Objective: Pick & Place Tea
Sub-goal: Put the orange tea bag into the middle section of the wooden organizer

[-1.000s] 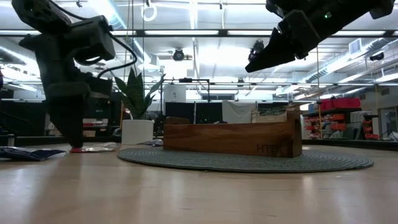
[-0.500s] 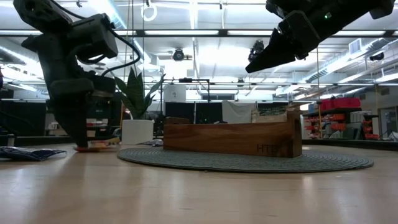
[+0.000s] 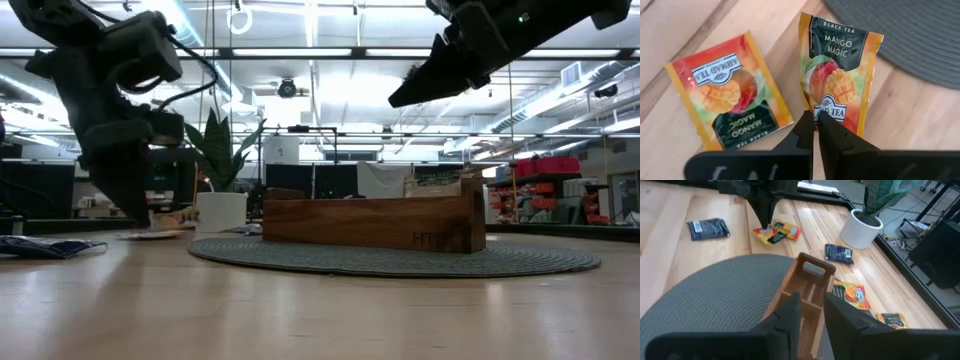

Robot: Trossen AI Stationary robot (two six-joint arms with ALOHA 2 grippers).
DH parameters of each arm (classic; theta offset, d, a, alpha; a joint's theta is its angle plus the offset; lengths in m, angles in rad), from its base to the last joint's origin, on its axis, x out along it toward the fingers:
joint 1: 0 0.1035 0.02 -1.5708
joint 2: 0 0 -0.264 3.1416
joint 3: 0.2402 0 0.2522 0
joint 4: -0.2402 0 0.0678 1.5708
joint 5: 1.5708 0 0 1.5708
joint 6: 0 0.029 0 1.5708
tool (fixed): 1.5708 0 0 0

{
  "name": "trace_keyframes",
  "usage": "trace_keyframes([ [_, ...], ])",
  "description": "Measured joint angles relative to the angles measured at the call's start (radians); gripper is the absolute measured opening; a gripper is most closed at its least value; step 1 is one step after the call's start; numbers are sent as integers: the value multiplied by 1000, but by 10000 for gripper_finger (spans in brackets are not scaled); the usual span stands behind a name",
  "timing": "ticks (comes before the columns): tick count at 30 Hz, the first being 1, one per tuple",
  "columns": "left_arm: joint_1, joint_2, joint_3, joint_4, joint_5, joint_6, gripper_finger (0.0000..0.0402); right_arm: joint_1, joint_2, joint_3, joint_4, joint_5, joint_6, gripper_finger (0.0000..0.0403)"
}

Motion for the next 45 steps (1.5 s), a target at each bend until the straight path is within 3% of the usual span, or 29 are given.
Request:
trace_keyframes([
  [8,-36,-39,1,38,-44,26,8,0,0,0,82,-1,-11,91],
  [15,-44,-47,3,177,-69,102,7,-24,0,0,191,-6,-1,91],
  [30,-43,-46,4,474,-207,327,4,-230,0,14,223,-435,311,92],
  [45,-24,-43,5,628,-317,446,3,-314,73,298,-45,-457,203,199],
])
